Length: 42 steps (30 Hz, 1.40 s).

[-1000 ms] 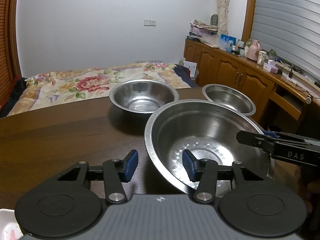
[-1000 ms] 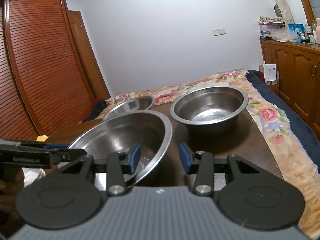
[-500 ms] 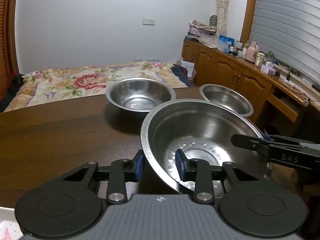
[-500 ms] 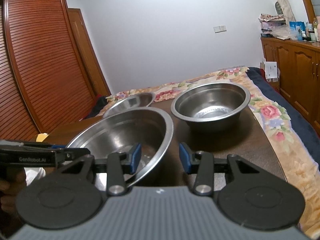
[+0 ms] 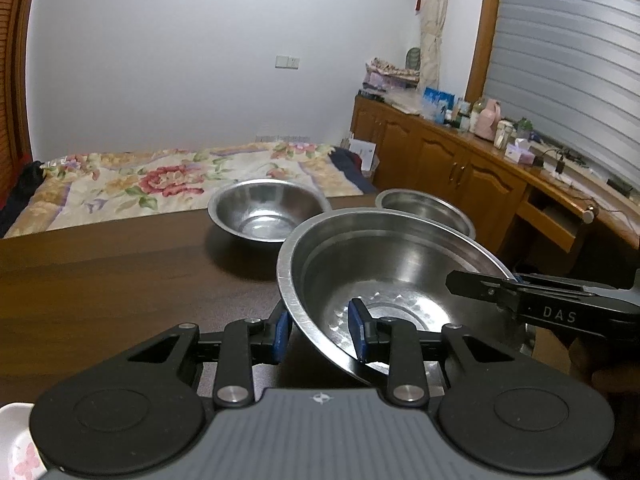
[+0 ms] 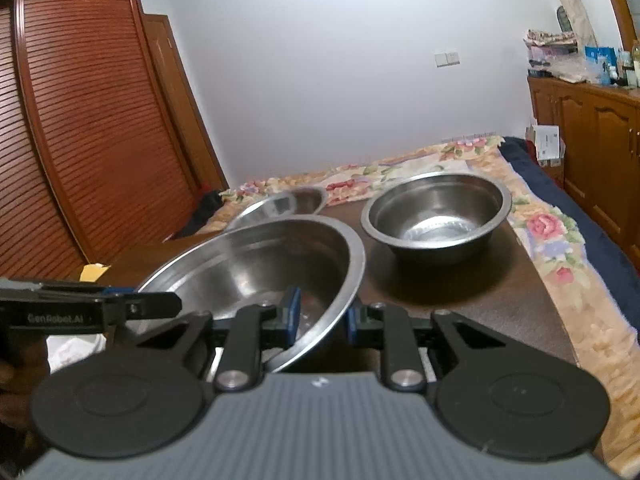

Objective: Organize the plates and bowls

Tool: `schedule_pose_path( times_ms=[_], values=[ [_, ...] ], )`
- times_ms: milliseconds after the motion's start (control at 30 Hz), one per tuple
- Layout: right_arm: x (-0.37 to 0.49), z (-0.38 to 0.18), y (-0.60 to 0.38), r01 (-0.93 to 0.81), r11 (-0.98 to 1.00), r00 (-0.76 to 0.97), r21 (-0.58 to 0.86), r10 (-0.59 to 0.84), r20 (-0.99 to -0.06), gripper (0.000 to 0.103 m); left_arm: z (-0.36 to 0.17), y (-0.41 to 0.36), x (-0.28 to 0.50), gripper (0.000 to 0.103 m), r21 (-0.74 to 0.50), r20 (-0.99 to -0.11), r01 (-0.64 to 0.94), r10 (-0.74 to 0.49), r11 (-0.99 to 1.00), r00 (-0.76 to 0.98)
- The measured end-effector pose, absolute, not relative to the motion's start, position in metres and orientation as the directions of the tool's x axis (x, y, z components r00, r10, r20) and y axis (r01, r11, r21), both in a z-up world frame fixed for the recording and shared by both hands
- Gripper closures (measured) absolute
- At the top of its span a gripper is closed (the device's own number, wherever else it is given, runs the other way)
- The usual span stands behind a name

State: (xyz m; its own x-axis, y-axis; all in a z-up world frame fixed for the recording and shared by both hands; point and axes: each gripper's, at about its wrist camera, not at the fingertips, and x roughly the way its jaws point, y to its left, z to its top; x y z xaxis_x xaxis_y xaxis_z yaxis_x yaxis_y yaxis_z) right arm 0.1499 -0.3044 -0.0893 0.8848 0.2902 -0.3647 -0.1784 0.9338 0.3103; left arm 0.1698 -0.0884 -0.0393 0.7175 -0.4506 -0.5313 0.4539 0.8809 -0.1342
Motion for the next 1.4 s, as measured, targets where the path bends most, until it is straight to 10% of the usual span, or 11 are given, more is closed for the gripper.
schedule_pose_path(
  times_ms=[1400],
  values=[
    [0.085, -0.096, -0.276, -0.208, 0.935, 0.841, 0.288, 0.321, -0.435, 0.078, -0.06, -0.061, 0.097, 0.07, -0.128, -0.567, 0.474, -0.457, 0.871, 0.686]
  ],
)
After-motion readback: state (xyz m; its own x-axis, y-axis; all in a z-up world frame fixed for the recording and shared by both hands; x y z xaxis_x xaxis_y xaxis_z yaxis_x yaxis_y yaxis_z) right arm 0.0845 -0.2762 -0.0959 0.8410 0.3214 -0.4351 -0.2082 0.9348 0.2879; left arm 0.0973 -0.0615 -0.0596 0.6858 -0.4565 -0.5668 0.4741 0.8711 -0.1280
